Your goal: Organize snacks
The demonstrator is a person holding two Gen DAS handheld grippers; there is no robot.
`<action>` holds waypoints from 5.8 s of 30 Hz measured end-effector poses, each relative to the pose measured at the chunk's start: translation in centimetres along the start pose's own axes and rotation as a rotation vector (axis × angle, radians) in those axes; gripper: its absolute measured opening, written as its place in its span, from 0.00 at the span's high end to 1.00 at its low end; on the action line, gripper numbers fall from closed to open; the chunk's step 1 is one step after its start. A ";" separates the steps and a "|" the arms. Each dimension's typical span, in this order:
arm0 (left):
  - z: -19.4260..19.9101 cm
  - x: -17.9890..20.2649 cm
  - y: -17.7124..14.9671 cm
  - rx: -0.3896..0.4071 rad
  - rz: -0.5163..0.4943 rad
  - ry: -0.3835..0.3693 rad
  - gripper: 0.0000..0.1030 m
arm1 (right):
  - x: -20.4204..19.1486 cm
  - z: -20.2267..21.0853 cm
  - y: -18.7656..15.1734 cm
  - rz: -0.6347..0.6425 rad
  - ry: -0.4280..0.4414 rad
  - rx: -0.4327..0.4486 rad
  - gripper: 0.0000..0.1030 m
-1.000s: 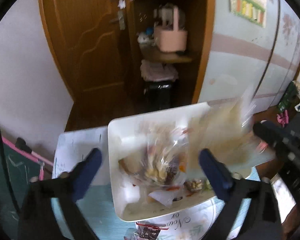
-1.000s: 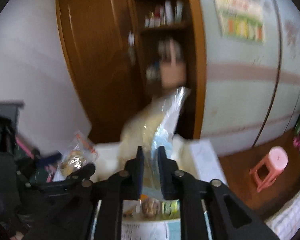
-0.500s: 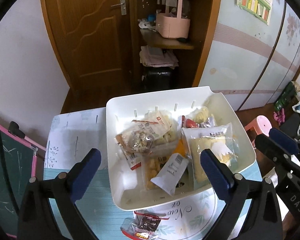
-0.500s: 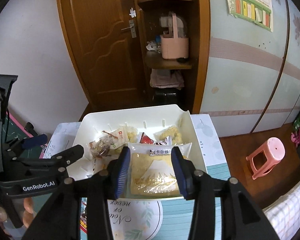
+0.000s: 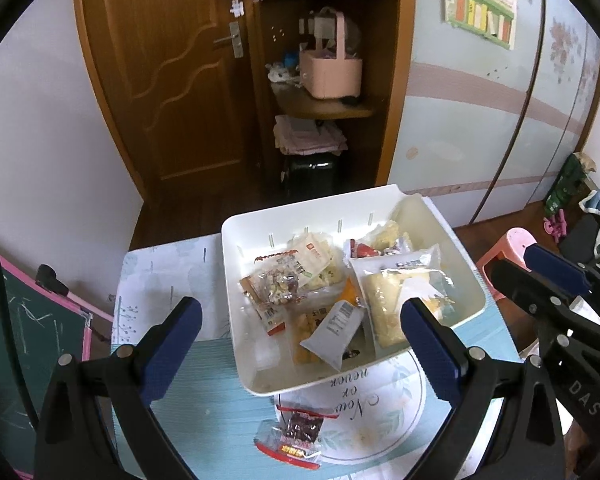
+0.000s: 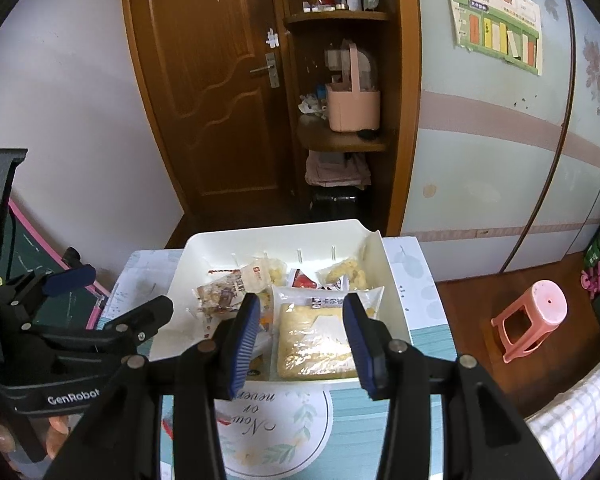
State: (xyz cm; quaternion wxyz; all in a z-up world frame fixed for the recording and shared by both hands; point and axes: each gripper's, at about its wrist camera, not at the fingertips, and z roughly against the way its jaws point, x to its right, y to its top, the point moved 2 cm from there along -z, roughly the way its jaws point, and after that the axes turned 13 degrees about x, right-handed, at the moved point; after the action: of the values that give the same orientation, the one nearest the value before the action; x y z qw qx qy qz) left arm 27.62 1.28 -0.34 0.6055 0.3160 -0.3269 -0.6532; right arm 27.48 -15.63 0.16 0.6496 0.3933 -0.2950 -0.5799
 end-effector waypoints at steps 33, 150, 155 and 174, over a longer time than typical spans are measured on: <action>7.8 -2.6 -23.6 -0.116 -0.072 0.004 0.01 | -5.6 4.7 -25.5 0.000 0.040 -0.402 0.30; -6.4 -1.8 2.3 -0.053 0.029 0.006 0.01 | 0.3 -8.9 5.0 -0.064 0.004 -0.047 0.39; -4.7 -1.5 2.4 -0.038 0.019 0.006 0.01 | 0.1 -7.6 4.7 -0.064 0.010 -0.048 0.39; 10.7 -1.4 -4.8 -0.001 0.059 0.021 0.01 | -2.4 7.3 -0.2 -0.054 0.110 0.024 0.39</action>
State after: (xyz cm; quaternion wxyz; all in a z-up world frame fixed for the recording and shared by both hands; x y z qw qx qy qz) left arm 16.29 3.46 2.09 0.6280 0.3129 -0.3293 -0.6319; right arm 20.84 -14.54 3.96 0.6442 0.4401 -0.2553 -0.5711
